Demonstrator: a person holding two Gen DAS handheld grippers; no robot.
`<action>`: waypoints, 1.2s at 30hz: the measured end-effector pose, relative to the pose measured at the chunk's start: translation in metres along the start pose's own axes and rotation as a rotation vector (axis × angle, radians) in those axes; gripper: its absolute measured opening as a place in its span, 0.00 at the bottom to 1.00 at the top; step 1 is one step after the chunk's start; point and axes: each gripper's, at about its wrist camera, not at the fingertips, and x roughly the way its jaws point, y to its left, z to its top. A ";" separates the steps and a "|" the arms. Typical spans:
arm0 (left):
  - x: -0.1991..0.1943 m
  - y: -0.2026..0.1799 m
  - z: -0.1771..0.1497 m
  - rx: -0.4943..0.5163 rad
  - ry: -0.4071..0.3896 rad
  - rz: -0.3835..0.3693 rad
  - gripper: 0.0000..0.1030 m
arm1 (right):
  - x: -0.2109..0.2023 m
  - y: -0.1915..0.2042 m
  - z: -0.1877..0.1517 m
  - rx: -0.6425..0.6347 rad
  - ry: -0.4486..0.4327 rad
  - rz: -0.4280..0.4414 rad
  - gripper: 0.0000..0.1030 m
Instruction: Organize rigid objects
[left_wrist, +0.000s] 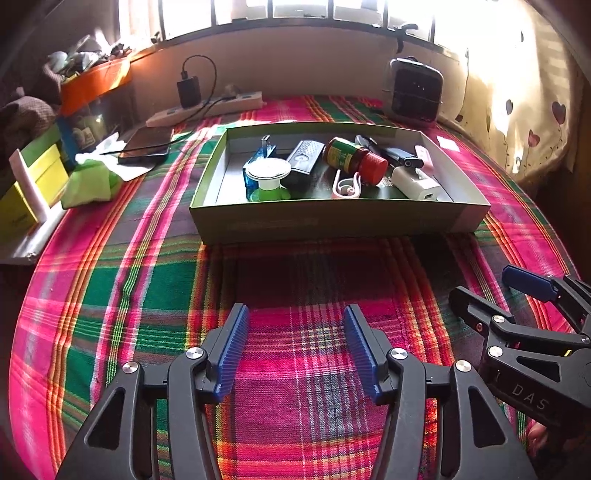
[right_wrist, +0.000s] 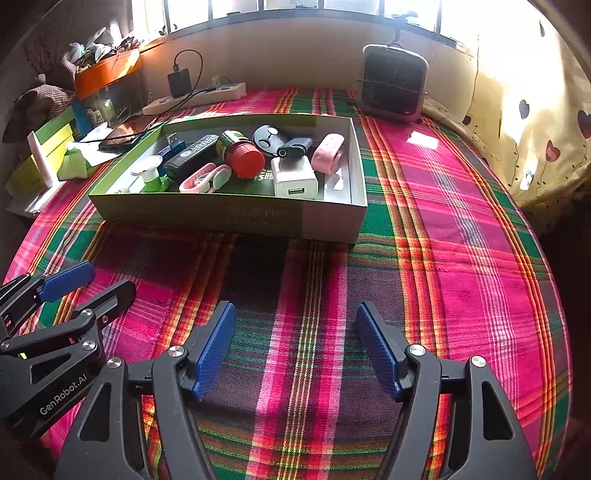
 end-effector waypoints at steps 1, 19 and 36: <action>0.000 0.000 0.000 -0.002 0.000 0.002 0.52 | 0.000 -0.001 0.000 0.003 0.001 0.000 0.70; 0.000 -0.001 0.000 -0.007 0.000 0.007 0.52 | 0.001 -0.001 0.000 0.004 0.001 -0.001 0.72; 0.000 -0.001 0.000 -0.007 0.000 0.007 0.52 | 0.001 -0.001 0.000 0.004 0.002 -0.001 0.72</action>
